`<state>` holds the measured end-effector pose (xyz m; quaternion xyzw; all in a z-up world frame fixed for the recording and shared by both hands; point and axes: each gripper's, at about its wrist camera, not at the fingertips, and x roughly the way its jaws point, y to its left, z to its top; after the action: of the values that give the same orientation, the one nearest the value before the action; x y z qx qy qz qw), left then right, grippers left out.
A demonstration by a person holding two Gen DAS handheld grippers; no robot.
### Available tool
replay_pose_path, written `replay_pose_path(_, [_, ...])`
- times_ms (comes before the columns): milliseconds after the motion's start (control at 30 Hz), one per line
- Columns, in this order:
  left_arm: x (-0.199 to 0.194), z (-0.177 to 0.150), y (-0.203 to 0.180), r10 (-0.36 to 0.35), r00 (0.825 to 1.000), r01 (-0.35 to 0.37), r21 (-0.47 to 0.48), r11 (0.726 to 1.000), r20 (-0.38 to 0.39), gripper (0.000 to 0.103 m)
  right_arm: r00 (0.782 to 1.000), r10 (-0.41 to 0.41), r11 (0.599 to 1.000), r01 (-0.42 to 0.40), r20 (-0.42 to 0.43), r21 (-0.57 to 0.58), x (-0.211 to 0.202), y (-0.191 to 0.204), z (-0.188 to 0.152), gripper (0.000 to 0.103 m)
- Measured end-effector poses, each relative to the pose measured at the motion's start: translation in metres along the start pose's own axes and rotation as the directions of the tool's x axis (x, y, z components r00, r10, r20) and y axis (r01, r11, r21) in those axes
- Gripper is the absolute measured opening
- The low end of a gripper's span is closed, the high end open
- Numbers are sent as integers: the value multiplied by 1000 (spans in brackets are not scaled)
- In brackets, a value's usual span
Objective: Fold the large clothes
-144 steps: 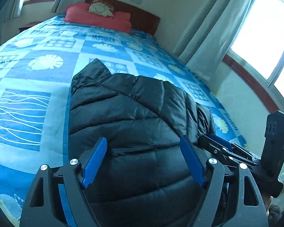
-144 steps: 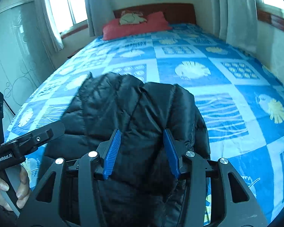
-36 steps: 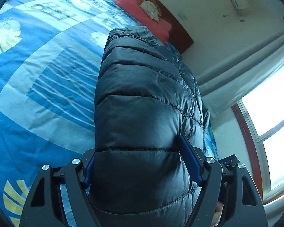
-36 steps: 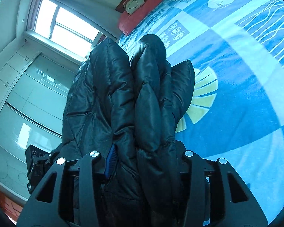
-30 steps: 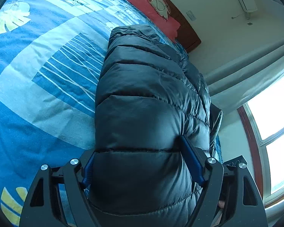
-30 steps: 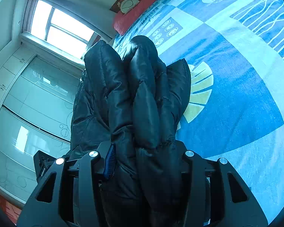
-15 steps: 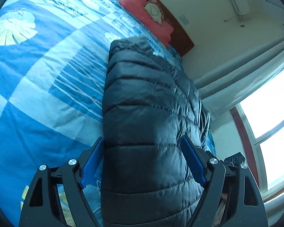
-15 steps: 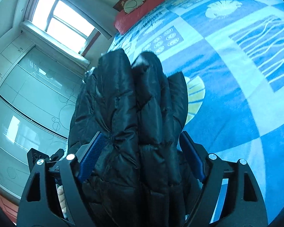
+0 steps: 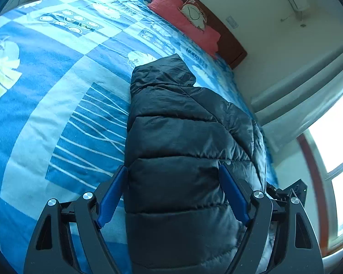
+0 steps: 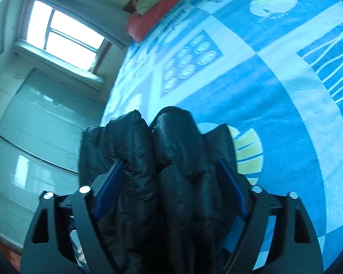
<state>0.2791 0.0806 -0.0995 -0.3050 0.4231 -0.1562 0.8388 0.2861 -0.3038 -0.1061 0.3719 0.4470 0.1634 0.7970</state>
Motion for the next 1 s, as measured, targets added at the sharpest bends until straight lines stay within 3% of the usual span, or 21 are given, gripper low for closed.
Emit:
replay_pose_path(67, [9,0,-2,39,999,-38,20,999,-19,80,1000,3,1000,-2,-9,15,4,-7,-1,56])
replay_pose_path(267, [27,-7,-2,103,994,-102,41,994,-32,80,1000,15,1000,-15,-2,23,11,-21,-8,53])
replay_pose_path(1000, [35,-17,6,91,995,-90,21,996,-33,81,998,56,998,-57,43,26,8,-29,-23,52])
